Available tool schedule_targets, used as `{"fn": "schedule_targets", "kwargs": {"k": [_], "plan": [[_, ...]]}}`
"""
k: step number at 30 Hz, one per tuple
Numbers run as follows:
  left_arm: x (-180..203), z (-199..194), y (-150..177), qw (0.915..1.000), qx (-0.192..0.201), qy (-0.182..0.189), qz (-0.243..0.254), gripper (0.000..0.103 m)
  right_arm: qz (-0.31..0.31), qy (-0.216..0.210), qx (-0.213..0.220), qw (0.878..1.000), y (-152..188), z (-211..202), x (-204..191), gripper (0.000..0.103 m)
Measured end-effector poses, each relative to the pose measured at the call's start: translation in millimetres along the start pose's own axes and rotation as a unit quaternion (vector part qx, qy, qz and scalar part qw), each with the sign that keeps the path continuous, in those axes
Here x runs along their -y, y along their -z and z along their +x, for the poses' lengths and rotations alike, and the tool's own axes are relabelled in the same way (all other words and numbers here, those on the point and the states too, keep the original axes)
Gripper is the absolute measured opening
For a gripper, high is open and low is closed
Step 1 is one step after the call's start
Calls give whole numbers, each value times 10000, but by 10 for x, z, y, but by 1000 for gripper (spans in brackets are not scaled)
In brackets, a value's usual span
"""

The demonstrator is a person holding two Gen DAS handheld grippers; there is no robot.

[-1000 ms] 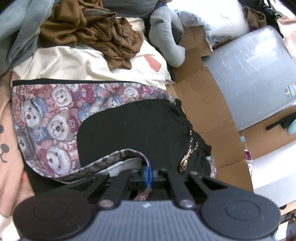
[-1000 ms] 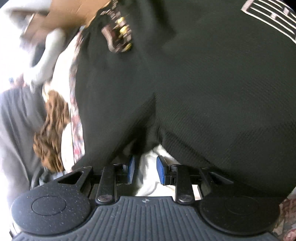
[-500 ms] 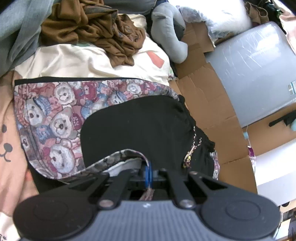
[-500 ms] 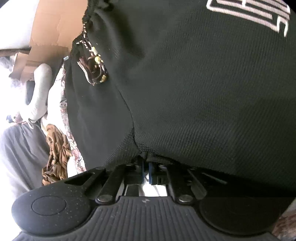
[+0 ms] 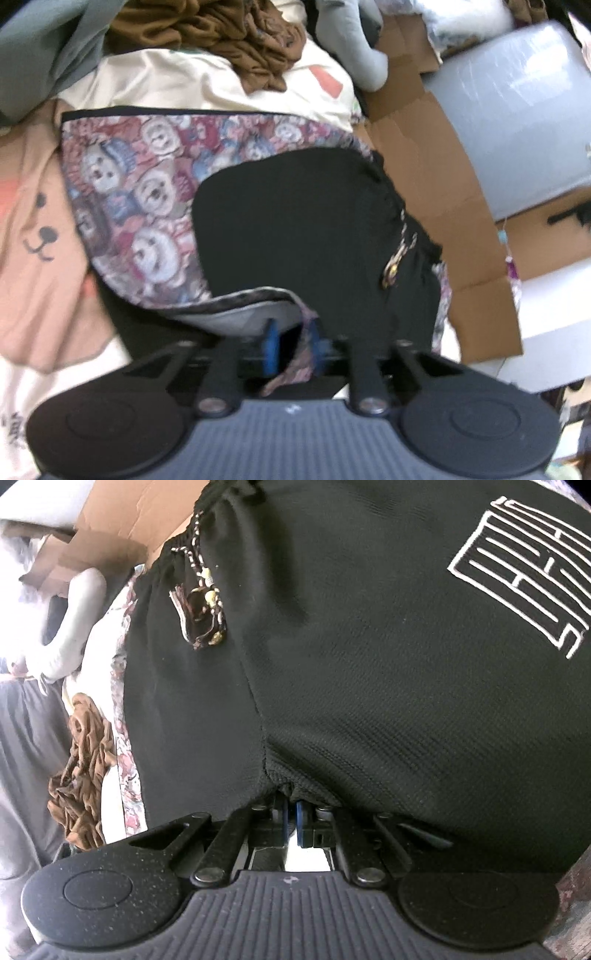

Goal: Fold clothes

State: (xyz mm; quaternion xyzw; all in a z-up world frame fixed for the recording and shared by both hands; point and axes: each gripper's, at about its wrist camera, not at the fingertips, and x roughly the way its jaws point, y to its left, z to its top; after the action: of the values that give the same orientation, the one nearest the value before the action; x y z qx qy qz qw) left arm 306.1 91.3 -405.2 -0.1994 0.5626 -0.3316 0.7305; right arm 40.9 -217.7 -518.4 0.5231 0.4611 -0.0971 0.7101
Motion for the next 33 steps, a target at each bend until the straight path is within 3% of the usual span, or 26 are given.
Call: {"fn": "schedule_targets", "kwargs": {"k": [1, 2, 11, 12, 13, 14, 24, 33], "plan": [[-7, -10, 31, 10000, -31, -41, 61, 51, 21, -41, -12, 10000, -1, -6, 12, 2], [-9, -1, 66, 9999, -89, -61, 117, 52, 32, -78, -28, 10000, -1, -10, 20, 2], [25, 240, 397, 9956, -771, 11, 538, 49, 61, -154, -36, 9999, 3, -16, 41, 2], [32, 248, 409, 9950, -813, 31, 575, 37, 59, -154, -34, 9999, 3, -13, 40, 2], [40, 258, 412, 9942, -867, 29, 628, 13, 58, -156, -33, 9999, 3, -12, 41, 2], [48, 268, 414, 9934, -922, 28, 681, 3, 46, -155, -33, 9999, 4, -8, 41, 2], [320, -49, 35, 9876, -557, -232, 1451, 1, -558, -217, -224, 9980, -32, -65, -63, 1], [417, -146, 197, 9879, -719, -205, 1356, 1, -261, -336, -401, 9983, -151, -100, 54, 1]]}}
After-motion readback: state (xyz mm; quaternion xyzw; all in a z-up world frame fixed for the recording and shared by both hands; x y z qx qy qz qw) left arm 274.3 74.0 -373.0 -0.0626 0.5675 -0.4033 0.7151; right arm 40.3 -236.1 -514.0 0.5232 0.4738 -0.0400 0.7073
